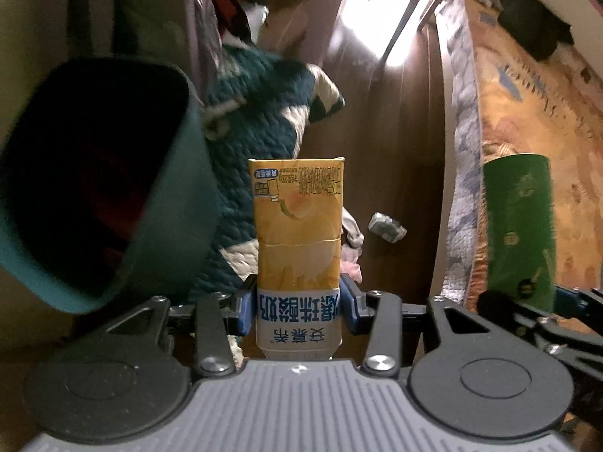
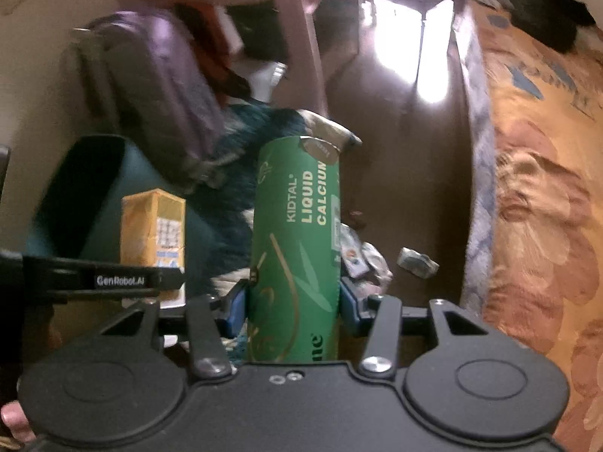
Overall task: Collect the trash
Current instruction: 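Carry the yellow carton and green tube over the green bin with both tools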
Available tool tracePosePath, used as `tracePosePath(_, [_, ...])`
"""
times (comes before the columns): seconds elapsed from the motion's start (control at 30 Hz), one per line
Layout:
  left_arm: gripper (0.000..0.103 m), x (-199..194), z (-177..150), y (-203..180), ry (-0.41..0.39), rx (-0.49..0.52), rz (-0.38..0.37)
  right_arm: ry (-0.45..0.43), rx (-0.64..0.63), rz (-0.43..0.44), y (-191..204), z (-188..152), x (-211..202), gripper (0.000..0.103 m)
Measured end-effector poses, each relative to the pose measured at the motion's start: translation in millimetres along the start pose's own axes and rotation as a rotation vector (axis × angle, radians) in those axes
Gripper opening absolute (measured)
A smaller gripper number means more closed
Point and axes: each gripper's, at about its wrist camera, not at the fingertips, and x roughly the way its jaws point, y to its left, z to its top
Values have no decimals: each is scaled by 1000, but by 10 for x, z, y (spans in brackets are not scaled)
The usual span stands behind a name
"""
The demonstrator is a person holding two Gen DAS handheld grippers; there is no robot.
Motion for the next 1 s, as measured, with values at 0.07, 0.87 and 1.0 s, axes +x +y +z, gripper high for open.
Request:
tracePosePath(0.07, [43, -175, 34, 118, -16, -5, 4, -11, -23, 15, 194, 68, -99, 48])
tracePosePath(0.87, [43, -442, 746, 2158, 3, -73, 105, 64, -259, 92, 2496, 813, 678, 48])
tracePosePath(1.0, [43, -90, 863, 2247, 58, -43, 112, 115, -318, 46, 2687, 814, 1075, 48])
